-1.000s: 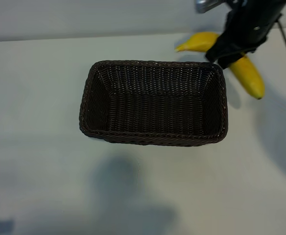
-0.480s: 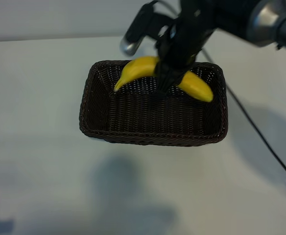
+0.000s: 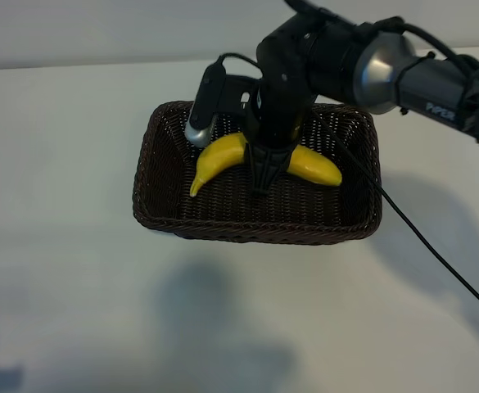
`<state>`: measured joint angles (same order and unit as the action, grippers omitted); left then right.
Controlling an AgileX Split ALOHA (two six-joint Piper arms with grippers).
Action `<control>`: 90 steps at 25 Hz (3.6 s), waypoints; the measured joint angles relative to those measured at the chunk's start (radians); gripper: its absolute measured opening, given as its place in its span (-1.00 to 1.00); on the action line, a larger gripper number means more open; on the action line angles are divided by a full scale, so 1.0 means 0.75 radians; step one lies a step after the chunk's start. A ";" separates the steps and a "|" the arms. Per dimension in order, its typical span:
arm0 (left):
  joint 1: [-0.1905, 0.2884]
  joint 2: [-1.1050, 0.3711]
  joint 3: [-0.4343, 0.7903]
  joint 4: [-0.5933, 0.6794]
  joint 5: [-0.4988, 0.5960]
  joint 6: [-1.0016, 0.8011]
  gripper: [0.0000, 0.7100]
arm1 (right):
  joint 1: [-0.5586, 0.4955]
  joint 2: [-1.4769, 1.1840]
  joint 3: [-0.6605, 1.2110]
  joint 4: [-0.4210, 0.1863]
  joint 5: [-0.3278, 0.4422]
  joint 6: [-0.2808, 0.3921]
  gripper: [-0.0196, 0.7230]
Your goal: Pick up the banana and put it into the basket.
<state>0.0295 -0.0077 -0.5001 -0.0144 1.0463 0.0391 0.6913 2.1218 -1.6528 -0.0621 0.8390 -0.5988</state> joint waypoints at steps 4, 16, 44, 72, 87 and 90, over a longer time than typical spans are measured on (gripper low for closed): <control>0.000 0.000 0.000 0.000 0.000 0.000 0.45 | 0.000 0.028 0.000 -0.002 -0.013 0.003 0.18; 0.000 0.000 0.000 0.000 0.000 0.000 0.45 | 0.000 0.028 0.000 -0.004 0.001 0.028 0.38; 0.000 0.000 0.000 0.000 0.000 0.000 0.45 | -0.894 -0.186 0.000 -0.103 0.291 0.772 0.52; 0.000 0.000 0.000 0.001 0.000 0.000 0.45 | -1.143 -0.864 0.553 0.227 0.500 0.532 0.43; 0.000 0.000 0.000 0.001 0.000 0.000 0.45 | -1.143 -1.975 1.236 0.228 0.434 0.540 0.43; 0.000 0.000 0.000 0.001 0.000 0.000 0.45 | -1.143 -2.128 1.343 0.229 0.423 0.554 0.43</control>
<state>0.0295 -0.0077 -0.5001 -0.0136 1.0463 0.0391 -0.1656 0.5260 -0.6456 0.1095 1.1562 -0.1831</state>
